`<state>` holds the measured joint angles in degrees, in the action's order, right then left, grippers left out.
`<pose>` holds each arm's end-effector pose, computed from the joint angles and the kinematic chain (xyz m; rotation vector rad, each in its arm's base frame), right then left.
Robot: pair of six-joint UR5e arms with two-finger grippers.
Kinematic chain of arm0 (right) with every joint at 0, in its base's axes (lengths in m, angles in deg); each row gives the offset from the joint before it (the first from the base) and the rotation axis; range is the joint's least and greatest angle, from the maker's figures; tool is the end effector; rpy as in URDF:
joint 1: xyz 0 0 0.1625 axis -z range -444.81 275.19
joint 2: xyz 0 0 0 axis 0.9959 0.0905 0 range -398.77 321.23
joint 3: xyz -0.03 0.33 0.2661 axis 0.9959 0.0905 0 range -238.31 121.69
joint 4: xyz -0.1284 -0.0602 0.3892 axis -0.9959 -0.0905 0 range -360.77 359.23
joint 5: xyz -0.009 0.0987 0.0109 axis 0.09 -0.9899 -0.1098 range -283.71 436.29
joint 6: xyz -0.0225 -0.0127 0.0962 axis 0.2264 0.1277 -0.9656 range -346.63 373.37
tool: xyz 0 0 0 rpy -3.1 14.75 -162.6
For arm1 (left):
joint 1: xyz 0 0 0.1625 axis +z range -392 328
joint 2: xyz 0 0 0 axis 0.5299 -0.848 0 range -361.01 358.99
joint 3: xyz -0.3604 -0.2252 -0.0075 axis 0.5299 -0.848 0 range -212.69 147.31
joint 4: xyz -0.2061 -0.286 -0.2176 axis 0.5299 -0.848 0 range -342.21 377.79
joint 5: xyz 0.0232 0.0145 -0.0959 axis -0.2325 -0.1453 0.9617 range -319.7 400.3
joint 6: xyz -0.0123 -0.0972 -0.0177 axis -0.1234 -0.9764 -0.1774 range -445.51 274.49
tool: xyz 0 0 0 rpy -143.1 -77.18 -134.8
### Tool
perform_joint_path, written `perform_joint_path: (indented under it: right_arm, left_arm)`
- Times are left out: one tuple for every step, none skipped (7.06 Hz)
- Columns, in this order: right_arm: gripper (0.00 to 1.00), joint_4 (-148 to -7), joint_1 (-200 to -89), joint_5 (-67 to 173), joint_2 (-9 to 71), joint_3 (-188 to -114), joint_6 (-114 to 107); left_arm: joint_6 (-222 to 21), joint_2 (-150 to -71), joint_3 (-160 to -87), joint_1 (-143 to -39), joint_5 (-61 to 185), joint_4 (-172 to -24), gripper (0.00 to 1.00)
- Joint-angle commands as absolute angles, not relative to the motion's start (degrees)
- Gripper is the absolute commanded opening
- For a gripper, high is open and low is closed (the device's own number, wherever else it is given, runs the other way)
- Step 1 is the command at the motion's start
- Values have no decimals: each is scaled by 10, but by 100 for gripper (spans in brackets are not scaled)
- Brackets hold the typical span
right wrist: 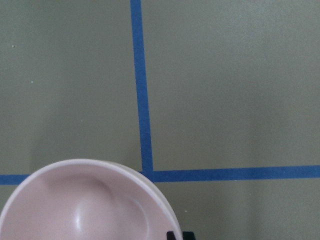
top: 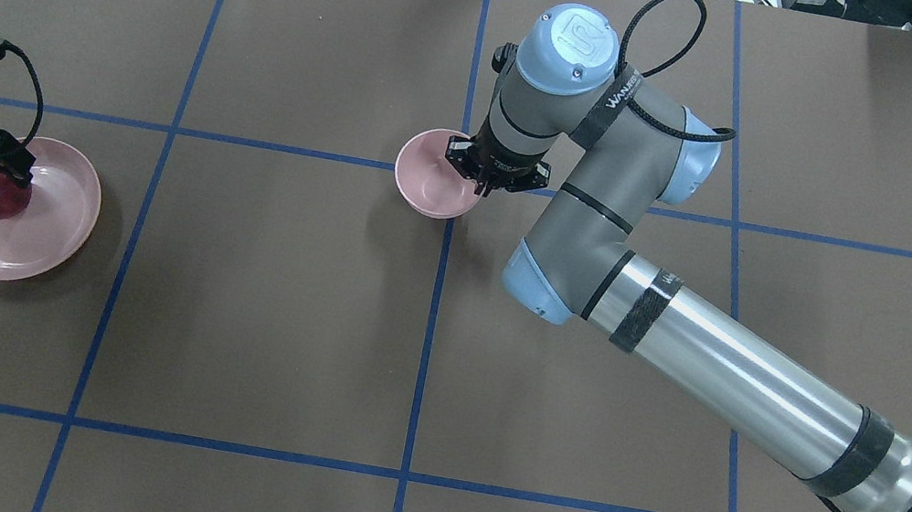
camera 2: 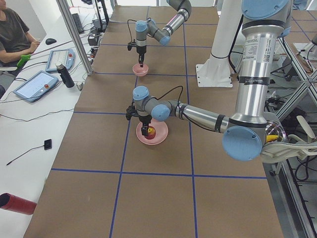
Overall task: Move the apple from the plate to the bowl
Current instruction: 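Release the bowl and raise the right gripper while the left gripper grasps the red apple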
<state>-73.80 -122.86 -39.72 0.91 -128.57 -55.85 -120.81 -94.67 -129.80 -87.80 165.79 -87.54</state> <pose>-0.5732 -0.5625 0.2211 0.0282 -0.9190 0.0916 0.2398 -0.4872 0.5423 0.0154 0.7510 0.1228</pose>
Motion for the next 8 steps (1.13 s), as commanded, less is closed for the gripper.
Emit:
perform_joint_path:
  right_arm:
    - [100,-738,-1229,-397,11,-1286,-562]
    - [100,-738,-1231,-397,11,-1290,-574]
    - [100,-740,-1243,-406,15,-1305,-576]
    - [100,-740,-1259,-423,44,-1343,-574]
    - [100,-744,-1292,-463,80,-1386,-567]
    - [100,-742,-1334,-523,127,-1424,-558]
    - [100,-742,-1351,-537,161,-1449,-524]
    - [100,-742,-1356,-537,175,-1450,-502]
  left_arm:
    - [-1207,-944,-1292,-877,1646,-876,98]
    - [-1211,-945,-1292,-876,1646,-875,98]
    - [-1214,-946,-1292,-876,1649,-875,98]
    - [-1214,-945,-1294,-875,1651,-875,98]
    - [-1214,-943,-1293,-873,1651,-875,98]
    - [-1214,-943,-1289,-871,1653,-875,98]
    - [-1214,-943,-1288,-869,1654,-875,98]
    - [-1215,-943,-1288,-866,1653,-874,74]
